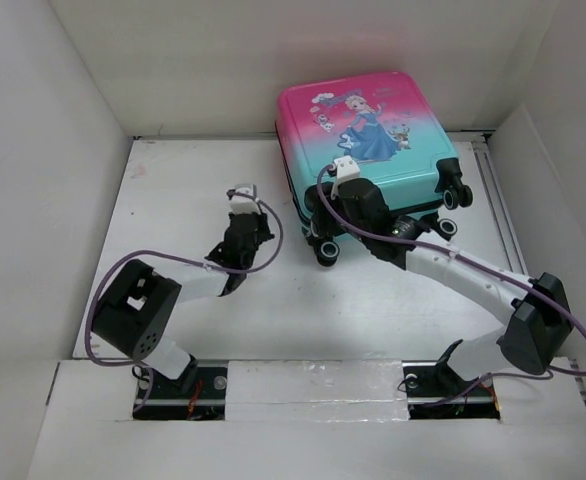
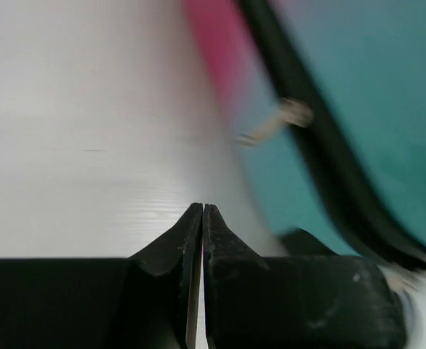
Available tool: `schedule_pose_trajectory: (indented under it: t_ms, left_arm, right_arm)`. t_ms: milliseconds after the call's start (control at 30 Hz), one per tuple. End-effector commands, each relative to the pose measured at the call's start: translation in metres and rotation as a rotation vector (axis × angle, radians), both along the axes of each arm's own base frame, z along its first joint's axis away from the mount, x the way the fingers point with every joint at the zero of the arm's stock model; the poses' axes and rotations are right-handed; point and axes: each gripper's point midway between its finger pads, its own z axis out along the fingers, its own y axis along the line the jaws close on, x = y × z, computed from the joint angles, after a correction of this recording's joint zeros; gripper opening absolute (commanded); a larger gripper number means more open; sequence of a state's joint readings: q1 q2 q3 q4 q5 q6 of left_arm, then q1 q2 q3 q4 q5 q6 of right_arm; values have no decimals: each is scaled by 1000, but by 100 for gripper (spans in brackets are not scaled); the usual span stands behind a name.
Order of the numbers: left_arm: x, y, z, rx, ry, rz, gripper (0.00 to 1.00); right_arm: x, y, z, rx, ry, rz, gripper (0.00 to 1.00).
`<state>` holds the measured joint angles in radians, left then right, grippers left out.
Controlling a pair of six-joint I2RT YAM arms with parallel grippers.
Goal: Pack the luggage
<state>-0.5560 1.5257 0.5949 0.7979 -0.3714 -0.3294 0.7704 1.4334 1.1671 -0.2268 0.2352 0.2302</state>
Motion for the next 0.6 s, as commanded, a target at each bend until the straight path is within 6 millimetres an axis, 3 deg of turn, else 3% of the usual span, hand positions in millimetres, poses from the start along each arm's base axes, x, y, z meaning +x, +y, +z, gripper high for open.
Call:
schedule_pose_trajectory:
  t_ms: [0, 100, 133, 200, 233, 300, 400, 433, 467, 567]
  left_arm:
    - [-46, -93, 27, -86, -60, -385, 0]
    - [-92, -135, 9, -36, -51, -531, 2]
    - [-98, -141, 7, -34, -51, -545, 23]
    - [-104, -147, 3, -19, -48, -563, 35]
    - [-102, -147, -5, -10, -39, -553, 40]
    - [-95, -148, 1, -21, -65, -524, 48]
    - [-78, -149, 1, 8, -72, -458, 49]
    - [-65, -144, 9, 11, -95, -380, 49]
    - [-61, -139, -1, 35, -81, -342, 49]
    - [-47, -131, 3, 18, -119, -264, 50]
  right_arm:
    - [-11, -4, -7, -25, 22, 74, 0]
    - [-7, 2, -8, -24, 29, 84, 0]
    - [-7, 2, -8, -24, 29, 84, 0]
    - [-6, 5, -6, -12, 23, 93, 0]
    - [-7, 5, -8, -12, 23, 93, 0]
    - [-8, 7, -8, -8, 27, 104, 0]
    - [-9, 8, -10, -1, 27, 113, 0]
    - [-10, 10, -10, 3, 30, 123, 0]
    - [-11, 11, -10, 6, 33, 131, 0]
    - [-13, 12, -8, 17, 28, 142, 0]
